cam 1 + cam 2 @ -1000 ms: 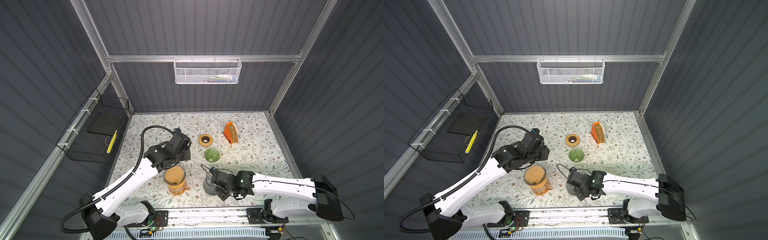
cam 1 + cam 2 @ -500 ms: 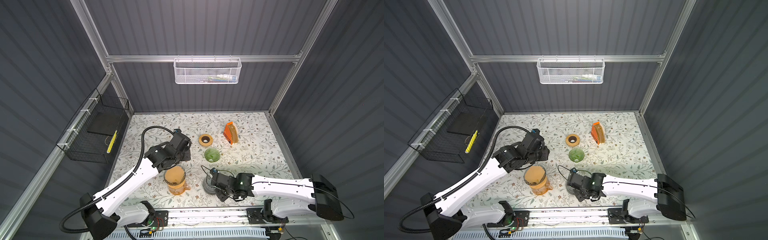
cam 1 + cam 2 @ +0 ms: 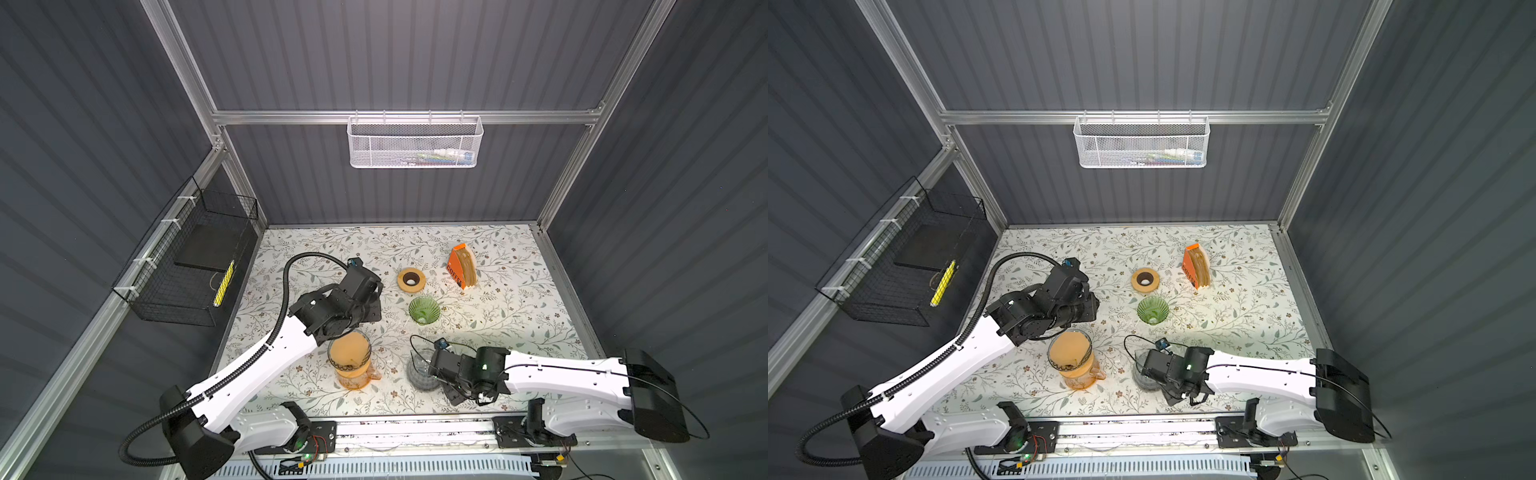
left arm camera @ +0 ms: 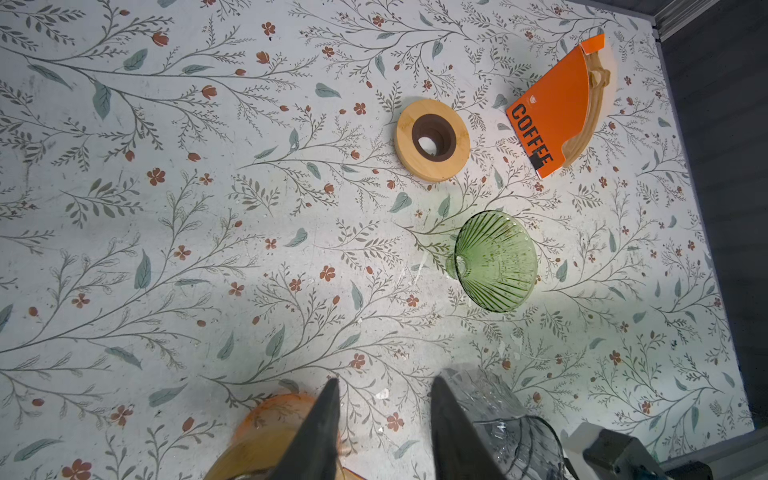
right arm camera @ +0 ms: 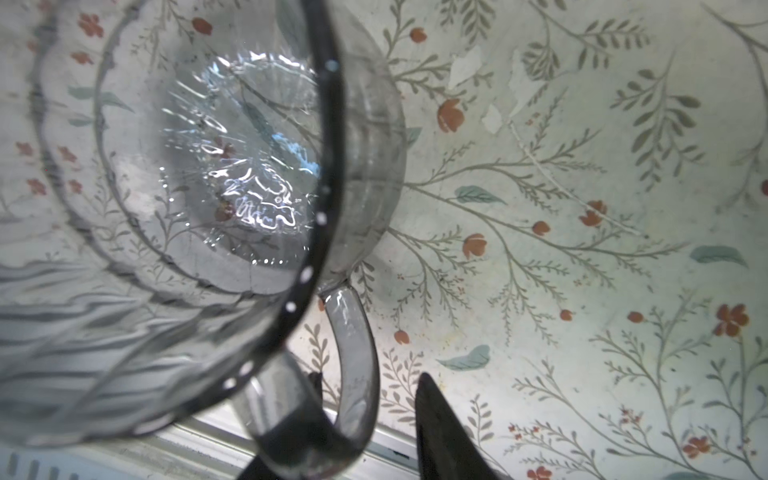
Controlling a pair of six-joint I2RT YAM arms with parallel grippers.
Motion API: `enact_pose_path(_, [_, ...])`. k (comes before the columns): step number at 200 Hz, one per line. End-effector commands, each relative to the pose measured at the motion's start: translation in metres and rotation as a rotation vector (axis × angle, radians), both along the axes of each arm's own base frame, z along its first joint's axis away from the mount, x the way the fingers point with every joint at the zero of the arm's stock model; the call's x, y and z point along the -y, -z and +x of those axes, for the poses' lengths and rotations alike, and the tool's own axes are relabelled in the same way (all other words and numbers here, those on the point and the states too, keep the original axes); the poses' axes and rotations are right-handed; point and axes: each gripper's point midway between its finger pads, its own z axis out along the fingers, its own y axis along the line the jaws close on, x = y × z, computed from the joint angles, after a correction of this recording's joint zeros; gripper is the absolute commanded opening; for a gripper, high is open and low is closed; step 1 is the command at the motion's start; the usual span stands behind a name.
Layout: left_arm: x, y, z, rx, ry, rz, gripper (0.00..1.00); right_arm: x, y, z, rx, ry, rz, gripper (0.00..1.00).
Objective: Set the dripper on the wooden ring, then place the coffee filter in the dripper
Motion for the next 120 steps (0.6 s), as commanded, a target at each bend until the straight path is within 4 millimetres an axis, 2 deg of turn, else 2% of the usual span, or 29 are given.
enact_pose_path(1, [0.0, 0.0, -0.001, 0.007, 0.016, 0.01, 0.38, 0.009, -0.01, 0.01, 0.02, 0.054, -0.017, 0.4])
enact_pose_path(48, [-0.005, -0.002, -0.003, 0.01, 0.009, 0.022, 0.38, 0.006, -0.018, 0.018, 0.035, 0.056, 0.008, 0.41])
enact_pose_path(81, [-0.005, -0.004, -0.003, 0.012, 0.013, 0.029, 0.38, 0.008, -0.023, 0.012, 0.004, 0.058, 0.007, 0.42])
enact_pose_path(120, [-0.013, -0.01, -0.006, 0.016, 0.021, 0.065, 0.38, 0.015, -0.056, 0.011, 0.024, 0.071, 0.039, 0.45])
